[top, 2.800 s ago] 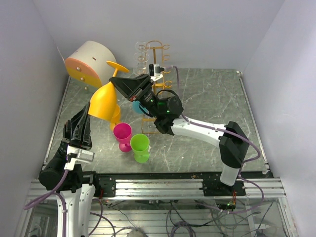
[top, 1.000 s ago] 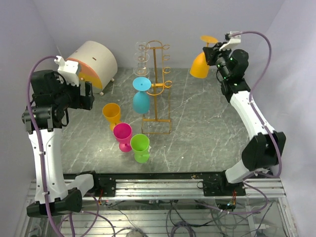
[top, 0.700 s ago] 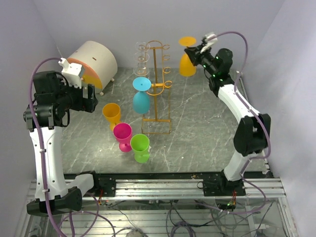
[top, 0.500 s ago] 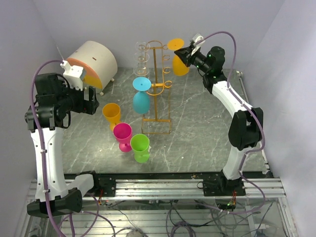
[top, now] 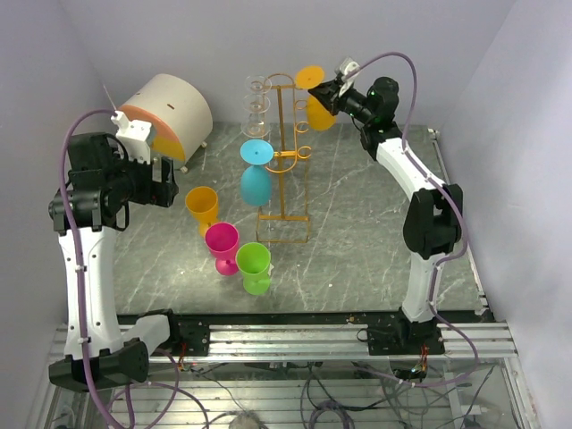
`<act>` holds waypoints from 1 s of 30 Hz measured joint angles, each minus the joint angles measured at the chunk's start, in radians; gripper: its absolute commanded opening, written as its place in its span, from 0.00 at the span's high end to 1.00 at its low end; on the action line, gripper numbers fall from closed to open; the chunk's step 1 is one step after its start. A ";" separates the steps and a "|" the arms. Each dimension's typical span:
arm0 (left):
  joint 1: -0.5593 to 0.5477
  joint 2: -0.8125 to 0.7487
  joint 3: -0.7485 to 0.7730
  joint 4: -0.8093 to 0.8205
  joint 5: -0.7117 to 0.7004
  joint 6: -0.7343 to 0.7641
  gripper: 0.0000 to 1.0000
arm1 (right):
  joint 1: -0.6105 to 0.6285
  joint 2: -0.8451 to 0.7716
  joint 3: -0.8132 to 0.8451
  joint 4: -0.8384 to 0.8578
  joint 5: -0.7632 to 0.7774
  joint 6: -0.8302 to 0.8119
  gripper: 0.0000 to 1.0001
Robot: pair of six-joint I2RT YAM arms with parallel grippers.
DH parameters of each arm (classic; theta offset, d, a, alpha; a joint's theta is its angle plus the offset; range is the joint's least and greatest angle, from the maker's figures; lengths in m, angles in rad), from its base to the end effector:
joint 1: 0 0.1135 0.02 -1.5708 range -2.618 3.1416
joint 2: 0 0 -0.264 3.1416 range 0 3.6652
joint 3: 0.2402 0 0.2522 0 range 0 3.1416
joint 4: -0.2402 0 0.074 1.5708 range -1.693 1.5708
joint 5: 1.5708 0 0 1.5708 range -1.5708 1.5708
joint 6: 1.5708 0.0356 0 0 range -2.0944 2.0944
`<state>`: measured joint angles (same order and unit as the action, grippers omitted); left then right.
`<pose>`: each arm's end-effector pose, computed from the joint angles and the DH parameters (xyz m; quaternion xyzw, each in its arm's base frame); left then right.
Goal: Place the wine glass upside down on the wine glass rack
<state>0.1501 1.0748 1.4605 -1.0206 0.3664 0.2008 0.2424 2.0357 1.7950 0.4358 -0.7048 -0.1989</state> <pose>0.1849 0.0151 0.4298 0.1044 0.8752 -0.0827 0.4651 0.4699 0.1399 0.3690 -0.3906 0.5231 0.2348 0.7202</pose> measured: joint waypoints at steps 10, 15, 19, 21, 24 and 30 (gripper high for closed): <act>0.000 0.187 0.055 -0.016 -0.077 0.002 0.03 | 0.029 0.087 0.063 -0.035 -0.007 -0.023 1.00; 0.000 0.240 0.063 -0.024 -0.056 0.006 0.03 | 0.040 0.118 0.119 -0.047 -0.007 -0.024 1.00; 0.000 0.247 0.063 -0.024 -0.039 0.012 0.03 | 0.040 0.125 0.129 -0.053 -0.006 -0.025 1.00; 0.000 0.254 0.063 -0.024 -0.021 0.018 0.05 | 0.040 0.127 0.129 -0.053 -0.006 -0.024 0.70; 0.000 0.285 0.064 -0.028 0.019 0.031 0.09 | 0.040 0.127 0.120 -0.042 0.014 -0.003 0.11; -0.002 0.388 0.079 -0.049 0.077 0.046 0.14 | 0.039 0.055 -0.087 0.060 0.097 0.021 0.00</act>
<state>0.1478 1.4624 1.5394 -1.0695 0.4435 0.2466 0.2817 2.0911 1.7077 0.4953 -0.6083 -0.1780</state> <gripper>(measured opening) 0.876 0.995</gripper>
